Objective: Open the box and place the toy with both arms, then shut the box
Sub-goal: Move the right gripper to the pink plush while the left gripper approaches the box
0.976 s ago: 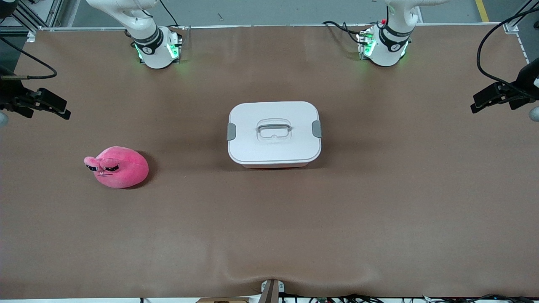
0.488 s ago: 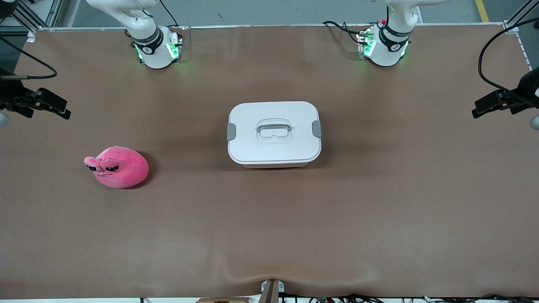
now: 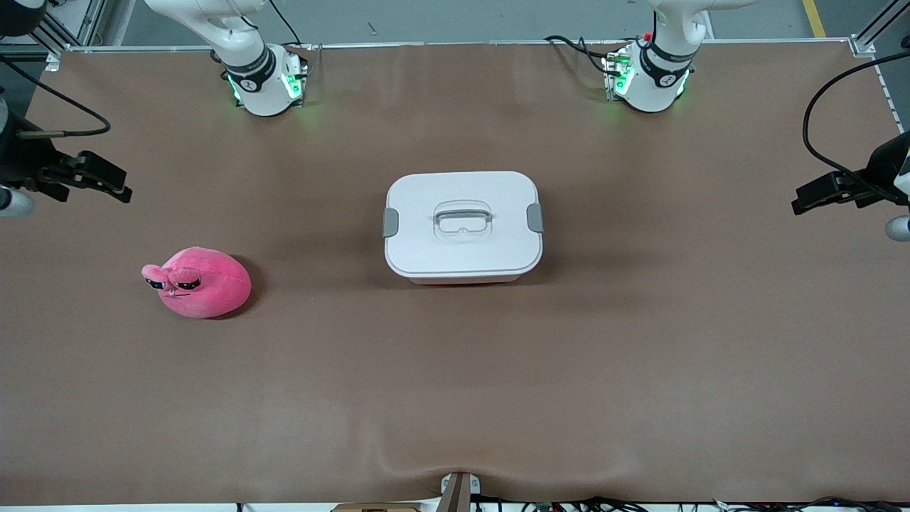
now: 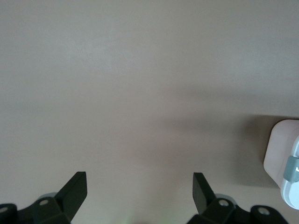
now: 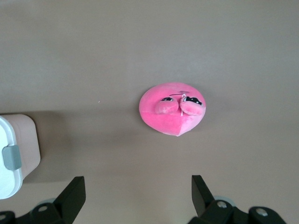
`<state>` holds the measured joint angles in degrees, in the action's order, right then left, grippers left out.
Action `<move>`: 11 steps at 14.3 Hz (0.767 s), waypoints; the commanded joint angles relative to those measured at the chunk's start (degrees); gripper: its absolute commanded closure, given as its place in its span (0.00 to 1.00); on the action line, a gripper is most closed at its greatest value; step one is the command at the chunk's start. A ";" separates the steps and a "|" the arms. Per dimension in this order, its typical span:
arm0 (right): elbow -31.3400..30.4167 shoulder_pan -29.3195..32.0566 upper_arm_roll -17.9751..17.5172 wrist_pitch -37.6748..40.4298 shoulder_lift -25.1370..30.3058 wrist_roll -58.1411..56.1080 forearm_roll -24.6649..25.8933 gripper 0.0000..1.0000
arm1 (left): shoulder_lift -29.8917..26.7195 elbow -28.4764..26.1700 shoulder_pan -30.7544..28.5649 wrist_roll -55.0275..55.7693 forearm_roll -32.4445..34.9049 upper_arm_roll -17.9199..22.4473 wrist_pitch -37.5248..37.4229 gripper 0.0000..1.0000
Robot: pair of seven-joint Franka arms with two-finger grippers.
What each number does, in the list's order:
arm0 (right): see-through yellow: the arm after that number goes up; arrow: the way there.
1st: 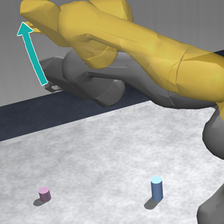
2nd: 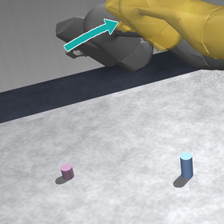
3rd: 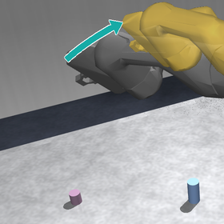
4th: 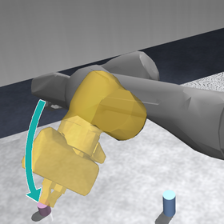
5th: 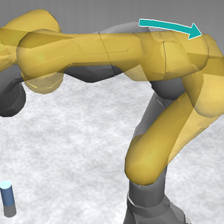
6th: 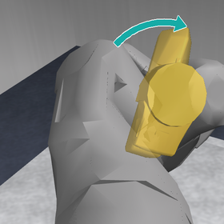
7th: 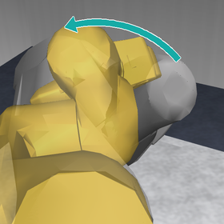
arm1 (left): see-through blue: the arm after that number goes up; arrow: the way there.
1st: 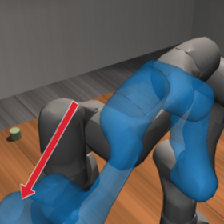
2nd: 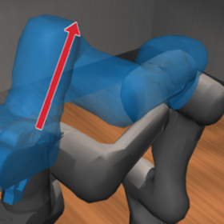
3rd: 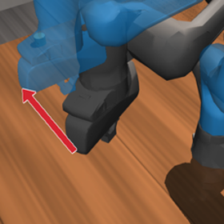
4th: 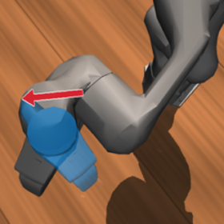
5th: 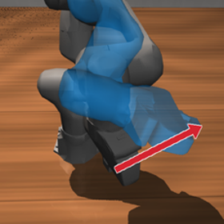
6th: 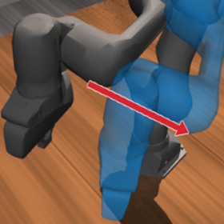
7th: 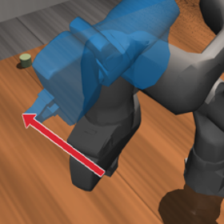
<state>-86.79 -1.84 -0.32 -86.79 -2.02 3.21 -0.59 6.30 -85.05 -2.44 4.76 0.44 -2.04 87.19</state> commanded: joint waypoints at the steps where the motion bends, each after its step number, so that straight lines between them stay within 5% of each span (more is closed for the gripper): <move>1: 0.83 -0.71 0.15 0.14 -0.70 0.66 1.55 0.00 | 1.69 1.90 0.51 0.16 -0.26 -0.24 0.96 0.00; 11: 0.74 -1.41 0.32 -2.77 -5.97 0.92 1.11 0.00 | 4.51 2.25 3.67 14.38 -2.98 -1.56 4.66 0.00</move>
<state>-86.83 -2.98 -0.06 -89.82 -5.99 3.31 -0.48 10.32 -84.29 0.14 15.71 -1.69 -3.36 92.18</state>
